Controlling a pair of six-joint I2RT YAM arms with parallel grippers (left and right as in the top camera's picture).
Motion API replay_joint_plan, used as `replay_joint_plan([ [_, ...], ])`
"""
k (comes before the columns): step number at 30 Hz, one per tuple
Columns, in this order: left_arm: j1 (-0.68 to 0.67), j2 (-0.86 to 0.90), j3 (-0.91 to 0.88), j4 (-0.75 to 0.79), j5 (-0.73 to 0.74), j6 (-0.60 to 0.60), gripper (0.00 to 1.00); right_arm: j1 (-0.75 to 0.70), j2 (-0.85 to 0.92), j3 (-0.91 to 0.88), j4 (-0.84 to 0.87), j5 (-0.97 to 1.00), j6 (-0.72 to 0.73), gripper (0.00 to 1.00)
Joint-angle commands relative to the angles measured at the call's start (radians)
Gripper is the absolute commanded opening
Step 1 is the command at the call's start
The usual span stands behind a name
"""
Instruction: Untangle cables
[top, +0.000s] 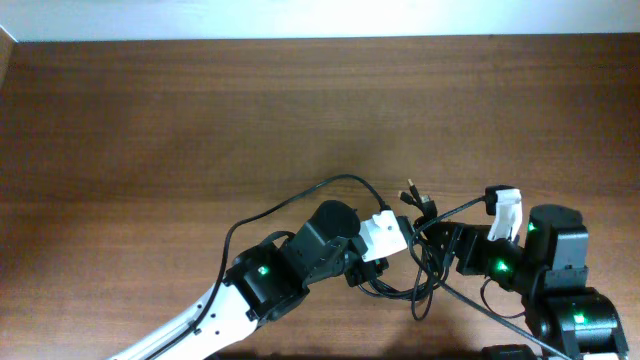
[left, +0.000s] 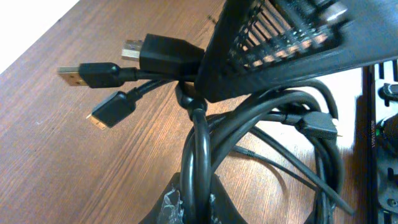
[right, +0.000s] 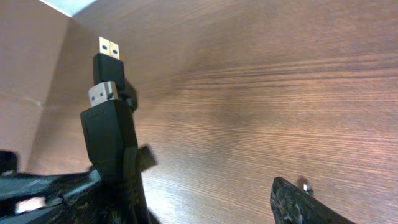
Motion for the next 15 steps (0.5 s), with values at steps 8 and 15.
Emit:
replay_joint_plan([
  [8,-0.011,-0.102,0.024,0.021,0.044,0.0,0.0,-0.006,0.067,-0.003,-0.02,0.073,0.011,0.75],
  [15,-0.011,-0.102,0.024,-0.012,-0.125,-0.095,0.0,-0.006,0.067,-0.003,-0.02,0.066,0.012,0.75],
])
